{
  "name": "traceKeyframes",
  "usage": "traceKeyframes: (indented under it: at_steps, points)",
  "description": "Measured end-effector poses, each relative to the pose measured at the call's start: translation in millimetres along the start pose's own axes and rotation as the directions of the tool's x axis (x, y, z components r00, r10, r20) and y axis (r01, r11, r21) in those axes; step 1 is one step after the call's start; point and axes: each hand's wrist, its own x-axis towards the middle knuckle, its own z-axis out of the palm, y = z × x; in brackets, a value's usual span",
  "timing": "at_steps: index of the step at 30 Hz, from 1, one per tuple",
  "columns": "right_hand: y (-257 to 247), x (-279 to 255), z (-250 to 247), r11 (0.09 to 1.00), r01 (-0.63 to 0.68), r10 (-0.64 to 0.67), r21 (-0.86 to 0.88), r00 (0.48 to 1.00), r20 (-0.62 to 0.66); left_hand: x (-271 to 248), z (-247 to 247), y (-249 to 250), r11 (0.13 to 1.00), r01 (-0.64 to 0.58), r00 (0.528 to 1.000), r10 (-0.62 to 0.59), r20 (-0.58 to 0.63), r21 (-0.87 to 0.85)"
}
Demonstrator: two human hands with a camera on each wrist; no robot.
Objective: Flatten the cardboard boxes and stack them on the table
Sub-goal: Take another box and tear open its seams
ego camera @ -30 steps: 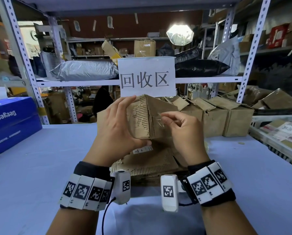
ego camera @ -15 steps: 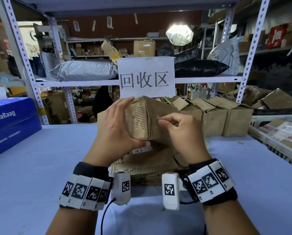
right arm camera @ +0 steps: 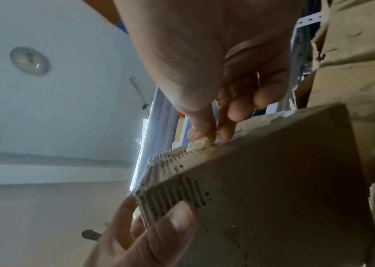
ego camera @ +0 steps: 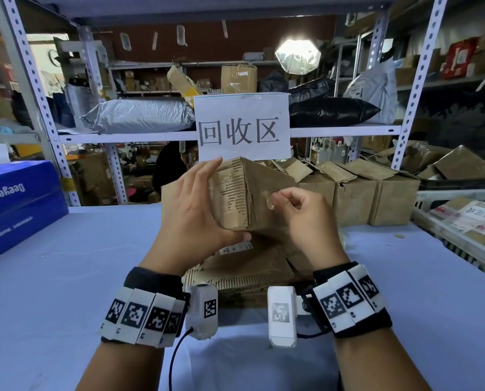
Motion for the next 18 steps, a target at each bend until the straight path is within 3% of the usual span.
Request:
traceKeyframes:
  at_steps: [3,7,11,18]
  points:
    - [-2,0,-2,0.999,0.019,-0.019,-0.051,1.0,-0.013,0,1,0,1.0,0.008,1.0,-0.008,-0.002,0.018]
    - [-9,3,-3,0.991,-0.089,0.084,-0.098,0.995,-0.045,0,1,3,0.998,-0.025,1.0,0.024,0.011,0.052]
    - [-11,1,-4,0.982,-0.058,0.057,-0.178,0.998,-0.015,0,3,9,0.994,-0.067,0.998,0.067,0.006,0.086]
    - [-3,6,-8,0.997,-0.05,0.054,-0.062,0.997,0.062,-2,4,10,0.993,-0.08,0.997,0.078,0.019,0.083]
